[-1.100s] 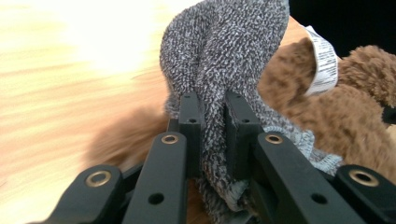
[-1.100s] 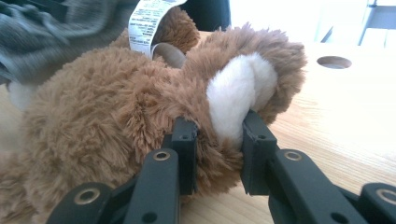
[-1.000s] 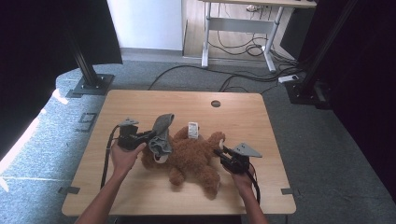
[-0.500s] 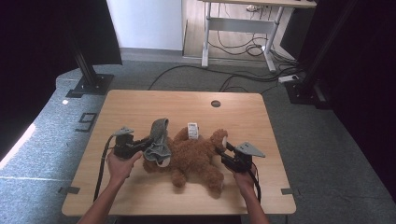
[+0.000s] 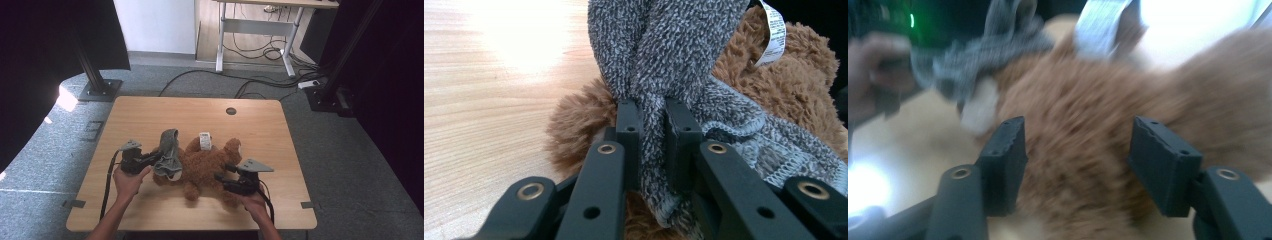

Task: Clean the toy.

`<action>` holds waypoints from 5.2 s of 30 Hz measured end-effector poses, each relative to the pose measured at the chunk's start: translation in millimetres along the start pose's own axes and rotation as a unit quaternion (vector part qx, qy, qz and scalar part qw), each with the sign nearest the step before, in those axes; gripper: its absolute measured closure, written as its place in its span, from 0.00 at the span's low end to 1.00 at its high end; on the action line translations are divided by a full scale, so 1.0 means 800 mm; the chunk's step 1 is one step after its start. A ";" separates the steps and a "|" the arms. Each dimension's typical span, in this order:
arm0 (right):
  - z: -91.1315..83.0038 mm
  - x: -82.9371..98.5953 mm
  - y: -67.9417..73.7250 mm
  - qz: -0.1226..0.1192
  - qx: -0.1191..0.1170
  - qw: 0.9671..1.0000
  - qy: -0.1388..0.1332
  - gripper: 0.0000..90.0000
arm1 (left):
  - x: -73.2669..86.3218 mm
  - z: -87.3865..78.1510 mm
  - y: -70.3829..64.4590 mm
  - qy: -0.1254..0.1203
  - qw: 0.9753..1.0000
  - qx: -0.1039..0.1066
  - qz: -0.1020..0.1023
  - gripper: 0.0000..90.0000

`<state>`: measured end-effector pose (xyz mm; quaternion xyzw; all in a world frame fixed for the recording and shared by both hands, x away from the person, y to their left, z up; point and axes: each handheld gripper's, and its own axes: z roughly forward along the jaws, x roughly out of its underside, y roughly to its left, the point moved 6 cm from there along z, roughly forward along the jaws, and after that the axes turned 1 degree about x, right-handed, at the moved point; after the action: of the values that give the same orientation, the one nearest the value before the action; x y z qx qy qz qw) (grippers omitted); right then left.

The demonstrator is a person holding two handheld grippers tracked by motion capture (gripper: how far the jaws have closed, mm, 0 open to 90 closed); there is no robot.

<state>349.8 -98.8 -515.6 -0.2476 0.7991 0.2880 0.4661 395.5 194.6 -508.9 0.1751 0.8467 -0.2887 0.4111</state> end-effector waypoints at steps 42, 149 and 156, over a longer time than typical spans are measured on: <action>0.012 0.051 -0.020 -0.066 0.046 0.996 0.032 0.50 | 0.033 0.008 -0.039 -0.020 0.999 0.028 0.030 0.88; 0.040 0.047 -0.053 -0.080 0.136 0.988 0.005 0.68 | -0.047 0.092 -0.113 0.015 0.997 0.062 0.039 0.88; 0.039 0.050 -0.050 -0.088 0.132 0.987 0.007 0.68 | -0.022 0.055 -0.073 0.001 0.998 0.070 0.003 0.88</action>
<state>377.5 -111.0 -572.3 -0.2551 0.8084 0.1359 0.5127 401.4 120.2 -496.4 0.2064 0.8243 -0.3456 0.3980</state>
